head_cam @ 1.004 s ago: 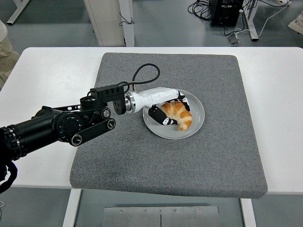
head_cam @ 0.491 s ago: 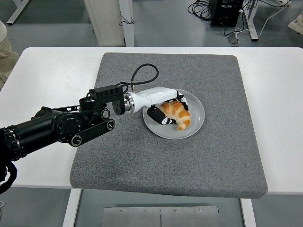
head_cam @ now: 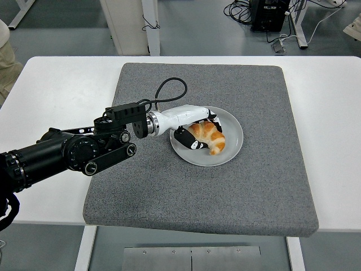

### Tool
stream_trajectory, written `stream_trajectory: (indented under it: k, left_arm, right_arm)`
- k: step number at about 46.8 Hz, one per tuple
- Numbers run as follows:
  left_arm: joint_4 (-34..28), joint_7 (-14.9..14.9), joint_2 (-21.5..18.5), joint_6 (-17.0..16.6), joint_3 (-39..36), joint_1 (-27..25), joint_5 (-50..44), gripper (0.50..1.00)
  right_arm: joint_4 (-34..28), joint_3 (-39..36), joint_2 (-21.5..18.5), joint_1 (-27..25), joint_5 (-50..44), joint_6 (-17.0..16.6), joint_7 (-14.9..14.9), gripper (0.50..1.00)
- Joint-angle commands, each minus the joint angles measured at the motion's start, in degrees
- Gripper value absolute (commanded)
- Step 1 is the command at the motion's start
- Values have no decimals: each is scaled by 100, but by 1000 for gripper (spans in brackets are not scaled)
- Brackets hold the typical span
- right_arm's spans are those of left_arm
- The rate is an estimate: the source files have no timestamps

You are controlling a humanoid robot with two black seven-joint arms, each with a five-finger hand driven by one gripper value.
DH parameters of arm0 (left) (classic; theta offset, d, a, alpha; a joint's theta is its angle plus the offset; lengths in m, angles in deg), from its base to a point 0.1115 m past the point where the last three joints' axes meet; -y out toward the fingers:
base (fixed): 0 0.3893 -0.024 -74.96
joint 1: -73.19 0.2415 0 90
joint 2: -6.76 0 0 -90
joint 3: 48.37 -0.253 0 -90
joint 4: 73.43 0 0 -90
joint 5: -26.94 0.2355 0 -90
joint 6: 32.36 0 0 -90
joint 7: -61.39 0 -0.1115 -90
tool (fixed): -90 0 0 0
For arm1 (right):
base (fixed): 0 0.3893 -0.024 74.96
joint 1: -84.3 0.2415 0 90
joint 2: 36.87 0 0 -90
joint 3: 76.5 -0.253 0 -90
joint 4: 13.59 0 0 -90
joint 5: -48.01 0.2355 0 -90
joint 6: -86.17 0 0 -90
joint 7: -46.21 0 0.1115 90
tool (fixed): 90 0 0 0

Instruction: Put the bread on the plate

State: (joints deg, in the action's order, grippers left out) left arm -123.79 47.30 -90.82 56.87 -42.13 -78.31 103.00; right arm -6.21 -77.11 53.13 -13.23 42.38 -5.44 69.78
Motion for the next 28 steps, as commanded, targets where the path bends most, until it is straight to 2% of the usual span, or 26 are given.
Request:
stream_trajectory:
  k: [1,9,19,28]
  left_arm:
    - [0,3,-16,6,8,-11,-48,714]
    - [-17,21,-60,33,17,-82,-372,883]
    - [-289,29,-280,77,26,-345,-645,936]
    - [-571,21,-578,147,69,-547,-795,958]
  right_arm:
    - [8,0,0,-2,0,-6,-1,1000]
    - [0,0,0,-2,0,2,-1,1000]
    - [0,9,0,-2,0,2,-1,1000]
    - [0,0,0,6,0,-6,-1,1000]
